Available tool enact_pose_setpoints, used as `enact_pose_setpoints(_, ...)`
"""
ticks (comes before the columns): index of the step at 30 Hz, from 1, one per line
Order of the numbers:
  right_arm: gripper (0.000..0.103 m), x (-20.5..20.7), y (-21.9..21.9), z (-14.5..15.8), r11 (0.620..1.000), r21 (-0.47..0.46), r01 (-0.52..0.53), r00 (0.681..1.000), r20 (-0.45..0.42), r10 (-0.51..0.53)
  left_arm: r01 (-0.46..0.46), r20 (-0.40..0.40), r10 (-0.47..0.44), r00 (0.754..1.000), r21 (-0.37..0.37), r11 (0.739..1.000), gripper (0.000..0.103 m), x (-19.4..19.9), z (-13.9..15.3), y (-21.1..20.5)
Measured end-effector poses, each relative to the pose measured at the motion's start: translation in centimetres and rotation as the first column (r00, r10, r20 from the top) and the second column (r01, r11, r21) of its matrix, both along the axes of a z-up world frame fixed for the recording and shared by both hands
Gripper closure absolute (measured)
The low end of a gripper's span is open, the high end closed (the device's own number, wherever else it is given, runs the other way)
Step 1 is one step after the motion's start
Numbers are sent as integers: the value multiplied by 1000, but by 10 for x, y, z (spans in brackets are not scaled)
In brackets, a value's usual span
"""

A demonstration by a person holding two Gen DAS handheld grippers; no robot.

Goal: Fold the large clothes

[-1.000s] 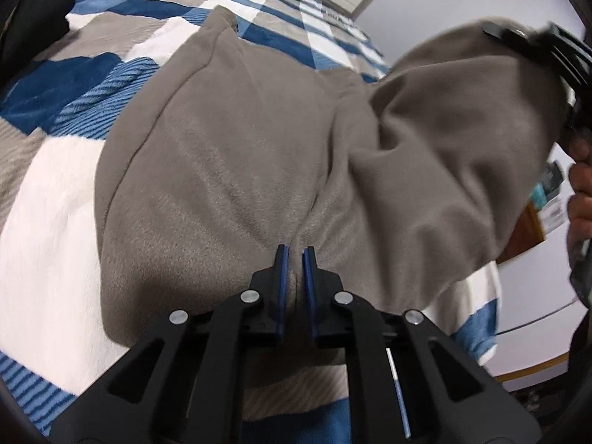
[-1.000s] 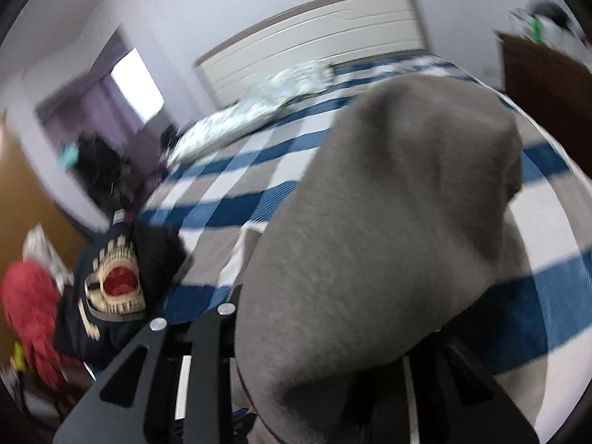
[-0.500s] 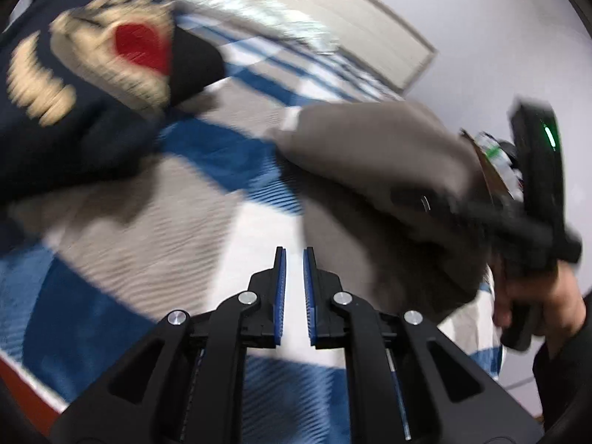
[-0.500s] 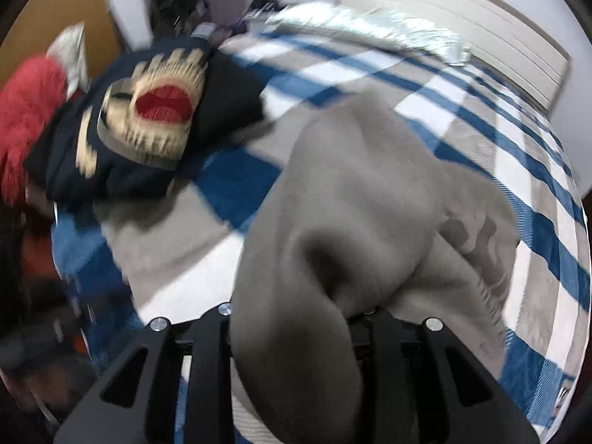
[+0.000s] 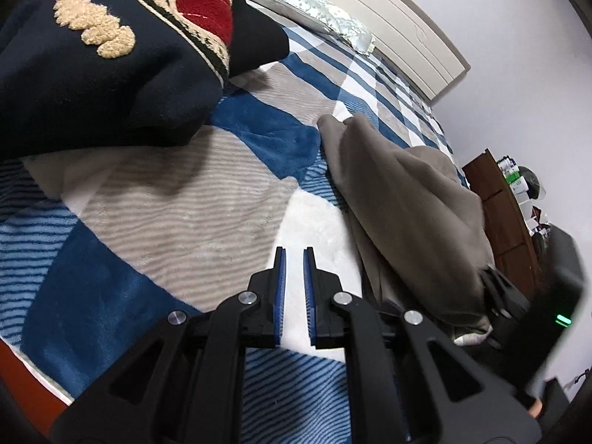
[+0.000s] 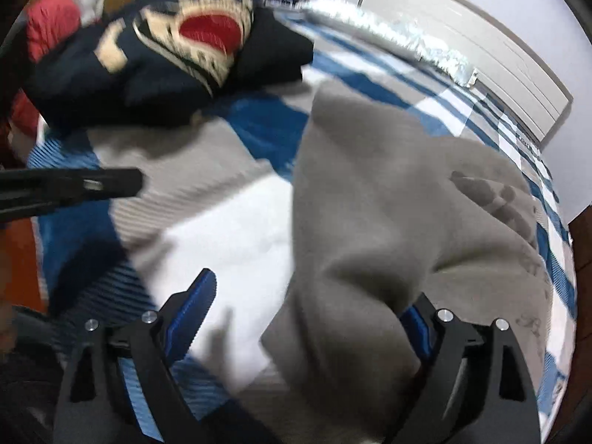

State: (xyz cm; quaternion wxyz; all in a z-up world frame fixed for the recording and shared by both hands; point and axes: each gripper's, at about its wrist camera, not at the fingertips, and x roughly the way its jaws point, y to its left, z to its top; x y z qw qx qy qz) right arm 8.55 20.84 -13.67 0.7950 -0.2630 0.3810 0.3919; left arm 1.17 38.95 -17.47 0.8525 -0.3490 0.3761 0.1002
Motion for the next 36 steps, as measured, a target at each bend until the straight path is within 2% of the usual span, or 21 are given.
enact_pose_setpoints(3,16,-12,-33,28,992,127,1,999,-54,5,17,3,-17,1000,-2,1000,94,1,1,-2)
enact_pose_setpoints(7,16,-15,-94,66,942,323,87,983,-183,-28,67,38,-68,997,21,998,94,11,10,-13)
enact_pose_setpoints(8,20,-10,-104,71,930,350,113,977,-210,-40,78,51,-80,996,22,997,94,14,13,-17)
enact_pose_setpoints(10,43,7,-130,84,890,417,186,956,-285,-66,100,76,-101,992,16,995,94,20,21,-25)
enact_pose_setpoints(11,70,19,-140,88,871,440,218,948,-309,-81,115,85,-117,990,24,993,94,25,27,-31)
enact_pose_setpoints(12,86,29,-147,89,859,448,249,940,-324,-103,124,86,-127,988,37,992,94,29,32,-36)
enact_pose_setpoints(13,91,42,-154,88,841,455,294,927,-349,-135,132,91,-137,986,54,990,94,34,39,-43)
enact_pose_setpoints(14,101,57,-160,84,821,459,339,911,-380,-163,144,100,-150,984,71,987,94,40,48,-51)
enact_pose_setpoints(17,103,88,-165,64,791,445,420,865,-460,-201,203,121,-222,968,147,968,93,58,74,-77)
enact_pose_setpoints(19,103,93,-163,44,797,401,450,835,-506,-217,232,127,-256,958,179,956,93,70,86,-91)
enact_pose_setpoints(20,103,94,-163,29,791,388,473,807,-551,-213,248,128,-274,953,189,950,93,79,91,-100)
enact_pose_setpoints(23,103,87,-167,-5,766,380,518,749,-634,-193,289,110,-312,944,184,940,94,97,90,-116)
enact_pose_setpoints(26,103,79,-167,-36,755,370,541,704,-690,-166,312,98,-329,939,159,937,94,111,75,-129)
enact_pose_setpoints(29,103,67,-162,-56,762,377,526,707,-692,-146,319,77,-329,941,120,940,94,121,55,-138)
enact_pose_setpoints(32,103,62,-160,-64,760,385,523,696,-708,-120,319,113,-324,939,53,946,95,122,31,-142)
enact_pose_setpoints(36,103,60,-158,-69,760,397,515,698,-709,-103,316,48,-319,947,55,947,95,127,4,-145)
